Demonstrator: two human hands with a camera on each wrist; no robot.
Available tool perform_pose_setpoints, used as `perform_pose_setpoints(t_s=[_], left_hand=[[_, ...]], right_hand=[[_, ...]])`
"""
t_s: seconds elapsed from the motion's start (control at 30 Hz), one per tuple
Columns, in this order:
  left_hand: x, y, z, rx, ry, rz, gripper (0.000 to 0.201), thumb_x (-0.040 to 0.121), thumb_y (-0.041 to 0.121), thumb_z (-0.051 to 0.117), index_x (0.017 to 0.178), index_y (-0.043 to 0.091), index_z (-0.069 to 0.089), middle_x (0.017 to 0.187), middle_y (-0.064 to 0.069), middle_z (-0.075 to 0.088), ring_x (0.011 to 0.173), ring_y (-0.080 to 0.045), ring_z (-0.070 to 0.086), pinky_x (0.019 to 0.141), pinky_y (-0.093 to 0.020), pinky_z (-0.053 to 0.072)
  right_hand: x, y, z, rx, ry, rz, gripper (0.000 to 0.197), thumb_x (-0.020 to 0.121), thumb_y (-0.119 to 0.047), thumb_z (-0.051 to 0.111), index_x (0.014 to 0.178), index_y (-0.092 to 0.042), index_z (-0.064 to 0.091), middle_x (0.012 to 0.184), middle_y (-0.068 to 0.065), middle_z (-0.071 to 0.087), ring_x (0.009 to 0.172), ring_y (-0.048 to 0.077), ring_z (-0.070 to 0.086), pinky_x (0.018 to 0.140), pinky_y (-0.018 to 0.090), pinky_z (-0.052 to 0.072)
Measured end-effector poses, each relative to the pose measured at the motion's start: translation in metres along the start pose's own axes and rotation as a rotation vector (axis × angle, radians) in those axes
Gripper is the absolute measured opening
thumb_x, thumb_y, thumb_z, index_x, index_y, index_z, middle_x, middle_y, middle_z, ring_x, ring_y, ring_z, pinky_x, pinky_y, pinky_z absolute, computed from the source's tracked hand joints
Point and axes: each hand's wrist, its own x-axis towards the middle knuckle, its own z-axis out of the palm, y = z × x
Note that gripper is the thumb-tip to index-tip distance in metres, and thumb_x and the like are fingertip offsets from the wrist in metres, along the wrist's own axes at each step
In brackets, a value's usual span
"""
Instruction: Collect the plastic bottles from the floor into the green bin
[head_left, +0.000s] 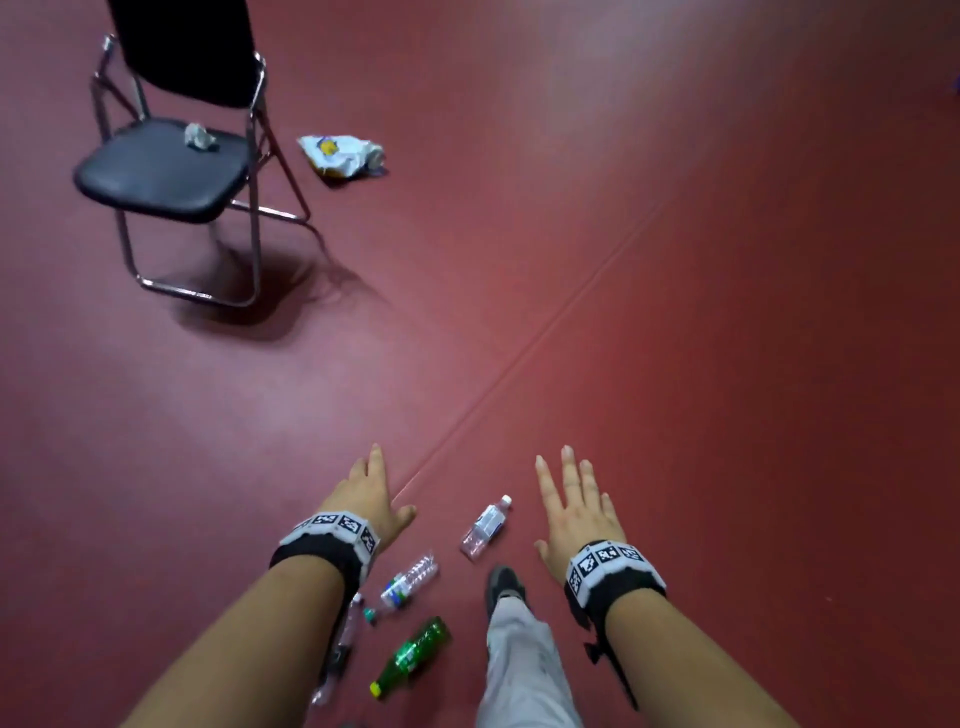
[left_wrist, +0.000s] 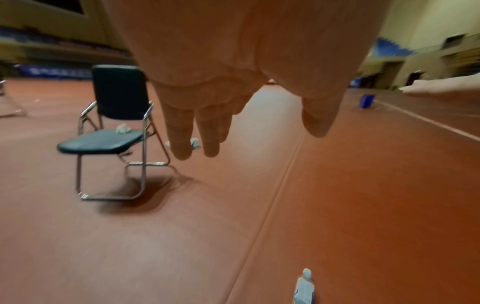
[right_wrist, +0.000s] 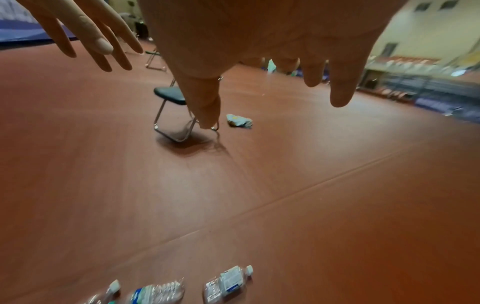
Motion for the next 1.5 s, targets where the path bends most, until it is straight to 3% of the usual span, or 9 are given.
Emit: perform_pose_setpoints(t_s=[0.2, 0.43, 0.63, 0.73, 0.8, 0.9, 1.03, 1.3, 1.5], left_hand=[[0.124, -0.010, 0.092, -0.160, -0.189, -0.345, 0.107, 0.083, 0.051, 0.068, 0.156, 0.016, -0.003, 0.158, -0.013, 0.021, 0.140, -0.031, 0.036, 0.112, -0.039, 0.034], [0.271, -0.064, 0.320, -0.147, -0.339, -0.460, 0.122, 0.072, 0.049, 0.080, 0.155, 0.028, -0.006, 0.162, -0.013, 0.008, 0.146, -0.034, 0.022, 0.118, -0.043, 0.025], [0.299, -0.106, 0.490, -0.029, -0.456, -0.505, 0.137, 0.064, 0.048, 0.086, 0.149, 0.041, -0.020, 0.162, -0.006, -0.015, 0.150, -0.029, -0.003, 0.119, -0.054, 0.014], [0.311, -0.123, 0.535, 0.036, -0.437, -0.469, 0.140, 0.063, 0.051, 0.086, 0.147, 0.042, -0.025, 0.161, -0.006, -0.021, 0.149, -0.029, -0.011, 0.117, -0.058, 0.007], [0.319, -0.132, 0.550, 0.051, -0.388, -0.459, 0.139, 0.063, 0.051, 0.086, 0.147, 0.043, -0.025, 0.161, -0.007, -0.020, 0.150, -0.028, -0.010, 0.116, -0.060, 0.005], [0.325, -0.140, 0.552, 0.022, -0.346, -0.493, 0.139, 0.062, 0.047, 0.087, 0.147, 0.044, -0.023, 0.162, -0.007, -0.016, 0.150, -0.028, -0.007, 0.114, -0.063, 0.004], [0.321, -0.133, 0.522, -0.007, -0.343, -0.531, 0.142, 0.060, 0.046, 0.089, 0.146, 0.045, -0.024, 0.162, -0.005, -0.016, 0.150, -0.027, -0.006, 0.115, -0.062, 0.004], [0.243, -0.106, 0.401, -0.151, -0.326, -0.533, 0.142, 0.060, 0.046, 0.089, 0.146, 0.047, -0.024, 0.162, -0.005, -0.017, 0.150, -0.027, -0.005, 0.113, -0.064, 0.003], [0.151, -0.150, 0.327, -0.261, -0.347, -0.602, 0.141, 0.062, 0.048, 0.088, 0.143, 0.049, -0.027, 0.162, -0.003, -0.017, 0.150, -0.027, 0.006, 0.115, -0.063, 0.006]], right_hand=[[0.181, 0.034, 0.066, -0.028, -0.195, -0.110, 0.116, 0.092, -0.028, 0.064, 0.137, -0.030, -0.043, 0.147, 0.008, -0.049, 0.147, 0.032, -0.024, 0.122, 0.047, 0.007], [0.385, 0.061, 0.282, -0.304, -0.266, -0.304, 0.108, 0.087, 0.005, 0.052, 0.149, -0.026, -0.031, 0.155, 0.009, -0.039, 0.148, 0.035, -0.020, 0.121, 0.054, 0.008], [0.474, 0.069, 0.460, -0.478, -0.267, -0.461, 0.121, 0.085, -0.013, 0.073, 0.148, -0.027, -0.030, 0.158, 0.012, -0.031, 0.148, 0.038, -0.016, 0.116, 0.061, 0.005], [0.492, 0.067, 0.503, -0.561, -0.228, -0.580, 0.117, 0.080, 0.008, 0.064, 0.153, -0.025, -0.021, 0.161, 0.013, -0.023, 0.150, 0.037, -0.011, 0.115, 0.067, 0.004], [0.497, 0.066, 0.516, -0.589, -0.154, -0.633, 0.106, 0.079, 0.000, 0.063, 0.157, -0.023, -0.005, 0.164, 0.016, -0.002, 0.149, 0.041, 0.008, 0.113, 0.071, 0.007], [0.500, 0.067, 0.520, -0.557, -0.147, -0.676, 0.076, 0.078, -0.012, 0.070, 0.145, -0.008, 0.034, 0.133, 0.025, 0.048, 0.123, 0.045, 0.046, 0.112, 0.071, 0.017], [0.474, 0.070, 0.493, -0.501, -0.307, -0.618, 0.060, 0.067, -0.016, 0.083, 0.115, -0.002, 0.049, 0.102, 0.021, 0.056, 0.089, 0.040, 0.059, 0.076, 0.044, 0.045], [0.348, 0.091, 0.392, -0.543, -0.515, -0.469, 0.062, 0.086, -0.053, 0.063, 0.133, -0.020, 0.038, 0.120, 0.003, 0.051, 0.111, 0.027, 0.054, 0.088, 0.038, 0.043], [0.273, 0.054, 0.304, -0.674, -0.630, -0.387, 0.077, 0.083, -0.043, 0.062, 0.146, -0.023, 0.024, 0.136, 0.001, 0.042, 0.124, 0.025, 0.047, 0.099, 0.037, 0.040]])
